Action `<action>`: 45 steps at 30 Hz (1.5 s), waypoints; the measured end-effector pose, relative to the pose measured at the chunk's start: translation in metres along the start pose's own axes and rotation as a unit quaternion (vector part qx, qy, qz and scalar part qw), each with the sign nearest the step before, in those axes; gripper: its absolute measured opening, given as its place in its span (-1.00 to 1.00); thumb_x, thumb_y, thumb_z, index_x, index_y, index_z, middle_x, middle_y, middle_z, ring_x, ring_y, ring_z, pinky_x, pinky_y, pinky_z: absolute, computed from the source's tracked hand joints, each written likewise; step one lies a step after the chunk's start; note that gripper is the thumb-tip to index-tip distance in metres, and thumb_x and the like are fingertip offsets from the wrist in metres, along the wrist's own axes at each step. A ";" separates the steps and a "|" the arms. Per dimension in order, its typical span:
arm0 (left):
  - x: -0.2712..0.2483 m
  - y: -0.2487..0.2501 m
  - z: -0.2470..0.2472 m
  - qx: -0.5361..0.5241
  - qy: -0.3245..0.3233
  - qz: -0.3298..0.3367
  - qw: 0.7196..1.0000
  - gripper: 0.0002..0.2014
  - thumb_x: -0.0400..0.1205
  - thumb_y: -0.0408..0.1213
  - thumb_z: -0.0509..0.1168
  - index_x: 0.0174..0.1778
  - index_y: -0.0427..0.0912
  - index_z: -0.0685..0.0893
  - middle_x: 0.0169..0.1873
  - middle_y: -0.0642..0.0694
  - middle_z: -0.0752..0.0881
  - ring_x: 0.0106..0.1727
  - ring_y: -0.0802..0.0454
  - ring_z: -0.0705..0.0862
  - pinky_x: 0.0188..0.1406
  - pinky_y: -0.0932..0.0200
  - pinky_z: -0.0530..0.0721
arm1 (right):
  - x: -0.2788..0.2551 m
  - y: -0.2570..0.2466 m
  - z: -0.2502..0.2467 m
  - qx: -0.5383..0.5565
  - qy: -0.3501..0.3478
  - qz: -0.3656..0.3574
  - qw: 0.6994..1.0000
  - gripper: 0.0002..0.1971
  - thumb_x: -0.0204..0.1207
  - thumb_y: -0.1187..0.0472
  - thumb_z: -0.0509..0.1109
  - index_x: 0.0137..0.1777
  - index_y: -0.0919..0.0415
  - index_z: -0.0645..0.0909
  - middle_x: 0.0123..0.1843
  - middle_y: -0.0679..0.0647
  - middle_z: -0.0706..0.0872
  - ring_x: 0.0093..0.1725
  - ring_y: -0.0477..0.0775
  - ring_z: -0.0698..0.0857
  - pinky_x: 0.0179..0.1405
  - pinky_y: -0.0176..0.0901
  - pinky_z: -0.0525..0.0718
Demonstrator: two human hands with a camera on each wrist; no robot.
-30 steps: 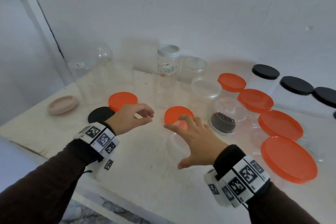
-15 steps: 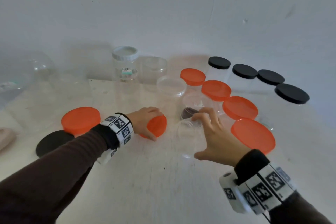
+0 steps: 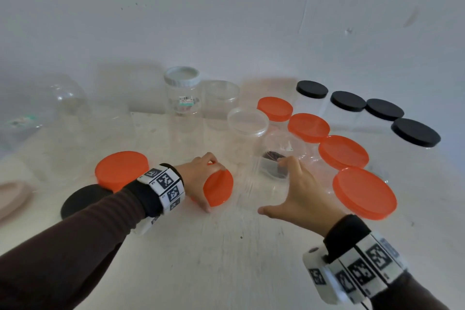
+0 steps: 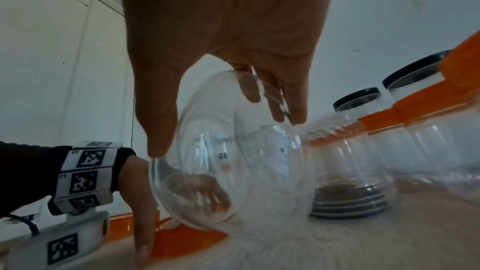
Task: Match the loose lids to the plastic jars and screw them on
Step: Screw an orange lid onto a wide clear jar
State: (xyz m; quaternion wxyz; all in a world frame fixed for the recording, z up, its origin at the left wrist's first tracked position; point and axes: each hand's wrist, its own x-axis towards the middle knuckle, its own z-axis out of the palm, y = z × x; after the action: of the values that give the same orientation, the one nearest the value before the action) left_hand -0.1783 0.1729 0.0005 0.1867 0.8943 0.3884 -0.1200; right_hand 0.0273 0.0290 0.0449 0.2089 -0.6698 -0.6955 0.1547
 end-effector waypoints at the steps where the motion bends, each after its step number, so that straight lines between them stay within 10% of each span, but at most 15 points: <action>1: -0.005 -0.003 0.001 -0.011 0.000 -0.001 1.000 0.00 0.24 0.02 0.61 0.55 0.05 0.22 0.44 -0.01 0.17 0.44 -0.06 0.27 0.42 -0.03 0.41 | 0.002 -0.001 0.004 0.007 0.003 0.000 1.000 -0.23 0.13 -0.09 0.65 0.19 0.02 0.21 0.20 -0.13 0.33 0.17 -0.16 0.38 -0.14 -0.60 0.40; 6: -0.039 -0.024 0.004 -0.080 0.020 -0.018 0.996 -0.02 0.27 0.03 0.59 0.56 0.14 0.20 0.47 0.05 0.13 0.48 0.02 0.20 0.48 0.01 0.35 | 0.011 -0.009 0.024 0.008 0.014 -0.021 1.000 0.00 0.04 -0.10 0.66 0.41 0.12 0.18 0.26 -0.10 0.19 0.32 -0.04 0.29 0.26 -0.31 0.38; 17: -0.115 -0.067 -0.004 -0.205 0.214 -0.050 0.954 0.17 -0.17 0.57 0.34 0.43 0.39 0.18 0.42 0.18 0.20 0.47 0.13 0.22 0.49 0.12 0.23 | 0.032 -0.041 0.059 0.087 -0.034 -0.047 0.995 0.02 0.06 -0.05 0.71 0.46 0.18 0.22 0.25 -0.10 0.24 0.18 -0.19 0.36 0.11 -0.49 0.30; 23: -0.132 -0.064 -0.003 -0.243 0.284 -0.030 0.927 0.05 -0.10 0.60 0.32 0.36 0.44 0.18 0.41 0.21 0.22 0.46 0.19 0.24 0.49 0.09 0.28 | 0.043 -0.054 0.080 0.155 -0.078 -0.030 0.984 0.00 0.08 0.00 0.71 0.46 0.14 0.22 0.34 -0.08 0.39 0.30 -0.12 0.41 0.23 -0.33 0.38; 34: -0.128 -0.041 0.003 -0.206 0.248 0.028 0.946 -0.01 0.06 0.37 0.38 0.47 0.26 0.30 0.39 0.21 0.22 0.37 0.29 0.18 0.34 0.28 0.17 | 0.046 -0.070 0.100 0.269 -0.146 -0.007 0.952 -0.12 0.16 0.22 0.69 0.39 0.10 0.22 0.27 -0.11 0.45 0.24 -0.14 0.51 -0.07 -0.45 0.59; 45: -0.118 -0.030 0.002 -0.146 0.209 0.029 0.966 0.01 0.10 0.29 0.48 0.50 0.15 0.32 0.42 0.13 0.22 0.40 0.18 0.14 0.41 0.22 0.18 | 0.049 -0.072 0.105 0.268 -0.139 -0.006 0.953 -0.07 0.10 0.15 0.72 0.42 0.09 0.27 0.32 -0.07 0.46 0.29 -0.05 0.50 0.23 -0.15 0.60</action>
State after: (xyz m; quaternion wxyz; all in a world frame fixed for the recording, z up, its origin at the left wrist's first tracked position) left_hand -0.2793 0.1144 0.0338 0.2338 0.8735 0.4056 0.1335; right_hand -0.0881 0.0811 -0.0060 0.2831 -0.5566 -0.6549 0.4257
